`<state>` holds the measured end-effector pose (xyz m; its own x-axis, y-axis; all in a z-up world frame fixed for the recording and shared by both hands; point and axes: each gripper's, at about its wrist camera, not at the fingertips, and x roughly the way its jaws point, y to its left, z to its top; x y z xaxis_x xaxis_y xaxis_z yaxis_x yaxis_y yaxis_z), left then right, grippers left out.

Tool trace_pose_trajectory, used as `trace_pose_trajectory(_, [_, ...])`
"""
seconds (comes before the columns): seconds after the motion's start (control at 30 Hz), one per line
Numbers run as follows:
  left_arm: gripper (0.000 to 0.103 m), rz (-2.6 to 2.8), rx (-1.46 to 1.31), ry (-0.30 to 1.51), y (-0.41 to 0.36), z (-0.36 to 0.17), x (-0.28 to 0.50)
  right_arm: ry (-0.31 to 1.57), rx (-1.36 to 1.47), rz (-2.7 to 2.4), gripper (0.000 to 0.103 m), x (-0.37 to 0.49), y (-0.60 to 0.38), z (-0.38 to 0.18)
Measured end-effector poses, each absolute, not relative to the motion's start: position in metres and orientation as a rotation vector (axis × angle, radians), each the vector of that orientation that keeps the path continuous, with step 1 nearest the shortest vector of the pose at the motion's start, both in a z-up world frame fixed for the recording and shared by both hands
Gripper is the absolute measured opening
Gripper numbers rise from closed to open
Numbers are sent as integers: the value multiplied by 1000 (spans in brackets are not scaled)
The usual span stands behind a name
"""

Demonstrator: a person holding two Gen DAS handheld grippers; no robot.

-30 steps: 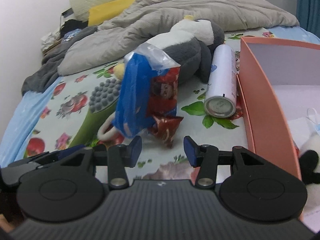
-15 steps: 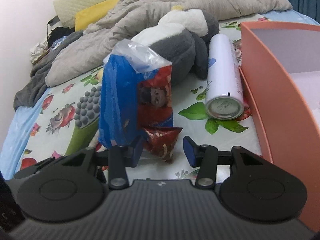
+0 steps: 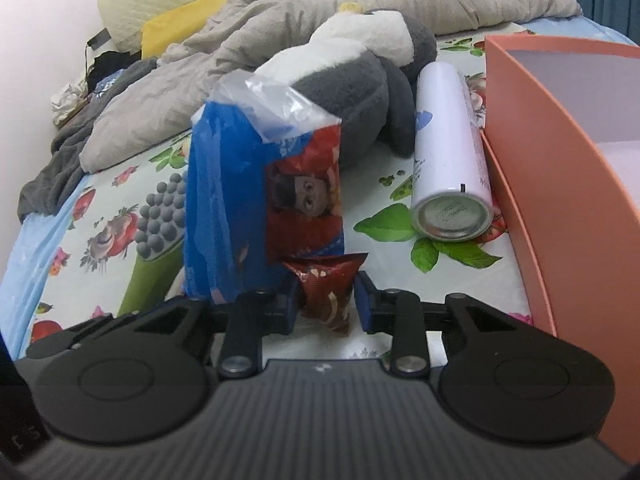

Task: Organize soft objects
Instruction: 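Grasp the red snack bag with the right gripper, then carry the red snack bag with the right gripper over the pink box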

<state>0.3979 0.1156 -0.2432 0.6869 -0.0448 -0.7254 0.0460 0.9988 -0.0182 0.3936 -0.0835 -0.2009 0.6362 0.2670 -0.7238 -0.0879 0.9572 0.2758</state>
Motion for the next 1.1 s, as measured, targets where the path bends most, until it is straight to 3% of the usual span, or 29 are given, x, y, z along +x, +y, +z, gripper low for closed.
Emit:
trace_pose_trajectory(0.07, [16, -50, -13, 817, 117, -243, 398, 862, 222, 205, 31, 393, -84, -200])
trace_pose_trajectory(0.23, [11, -30, -30, 823, 116, -238, 394, 844, 212, 207, 31, 386, -87, -190])
trace_pose_trajectory(1.1, [10, 18, -146, 737, 82, -156, 257, 786, 117, 303, 31, 262, -128, -143])
